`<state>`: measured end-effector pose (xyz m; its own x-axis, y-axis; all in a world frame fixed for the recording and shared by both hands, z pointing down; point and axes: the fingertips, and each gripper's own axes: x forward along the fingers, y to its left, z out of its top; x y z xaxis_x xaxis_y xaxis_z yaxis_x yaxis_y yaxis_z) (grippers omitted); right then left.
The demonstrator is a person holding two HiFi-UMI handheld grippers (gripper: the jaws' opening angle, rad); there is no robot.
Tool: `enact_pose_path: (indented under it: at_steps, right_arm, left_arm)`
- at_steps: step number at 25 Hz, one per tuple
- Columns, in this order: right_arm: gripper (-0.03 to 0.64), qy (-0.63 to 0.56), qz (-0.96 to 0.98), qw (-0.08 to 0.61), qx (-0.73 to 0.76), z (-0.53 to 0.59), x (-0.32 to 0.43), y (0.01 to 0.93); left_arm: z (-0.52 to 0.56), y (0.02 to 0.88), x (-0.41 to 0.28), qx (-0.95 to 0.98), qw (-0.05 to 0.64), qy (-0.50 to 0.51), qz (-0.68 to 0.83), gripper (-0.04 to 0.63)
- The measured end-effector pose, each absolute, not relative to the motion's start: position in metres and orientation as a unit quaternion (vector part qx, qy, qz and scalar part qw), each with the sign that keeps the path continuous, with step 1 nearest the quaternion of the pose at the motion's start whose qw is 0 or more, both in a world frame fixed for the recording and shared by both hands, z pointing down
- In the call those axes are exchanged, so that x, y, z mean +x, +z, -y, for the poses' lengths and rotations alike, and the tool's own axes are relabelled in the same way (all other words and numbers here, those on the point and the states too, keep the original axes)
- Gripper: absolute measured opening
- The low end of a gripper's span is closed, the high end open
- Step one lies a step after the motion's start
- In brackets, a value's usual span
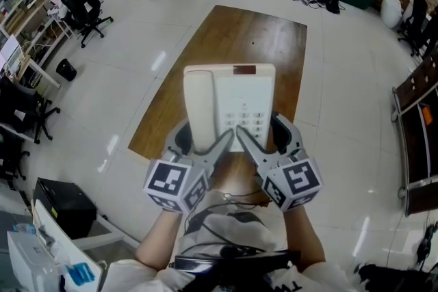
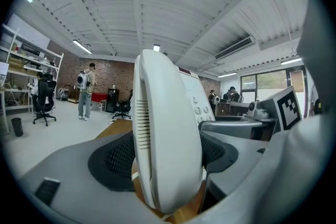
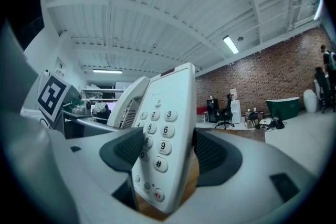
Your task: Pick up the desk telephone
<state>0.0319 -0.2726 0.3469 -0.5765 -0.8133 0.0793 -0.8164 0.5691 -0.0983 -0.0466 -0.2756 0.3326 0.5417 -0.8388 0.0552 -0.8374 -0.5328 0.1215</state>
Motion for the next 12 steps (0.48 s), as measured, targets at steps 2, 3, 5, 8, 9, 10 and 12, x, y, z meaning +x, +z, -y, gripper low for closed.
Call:
enact_pose_path:
  at_steps: [2, 3, 5, 8, 9, 10, 12]
  right_arm:
    - [0.314, 0.063, 0.885, 0.013, 0.461, 0.2719, 0.0317, 0.3494]
    - [0.314, 0.064, 0.885, 0.014, 0.462, 0.2713, 0.0315, 0.3511]
    - [0.314, 0.067, 0.883, 0.015, 0.463, 0.2702, 0.0315, 0.3535]
    - [0.314, 0.067, 0.883, 0.017, 0.465, 0.2697, 0.0314, 0.3534]
    - [0.314, 0.067, 0.883, 0.018, 0.465, 0.2697, 0.0313, 0.3532]
    - [0.314, 0.067, 0.882, 0.018, 0.465, 0.2697, 0.0315, 0.3533]
    - [0.314, 0.067, 0.882, 0.018, 0.466, 0.27, 0.0328, 0.3536]
  left_arm:
    - [0.2751, 0.3346, -0.0467, 0.876, 0.066, -0.005, 0.478, 0.351]
    - [0.2746, 0.3358, -0.047, 0.876, 0.066, -0.005, 0.478, 0.351]
    - [0.2741, 0.3384, -0.0474, 0.876, 0.066, -0.004, 0.478, 0.351]
    - [0.2737, 0.3387, -0.047, 0.877, 0.07, -0.003, 0.476, 0.351]
    - [0.2737, 0.3384, -0.0469, 0.877, 0.071, -0.003, 0.475, 0.351]
    - [0.2737, 0.3384, -0.0466, 0.877, 0.071, -0.003, 0.475, 0.351]
    - [0.2741, 0.3389, -0.0455, 0.877, 0.071, -0.002, 0.474, 0.351]
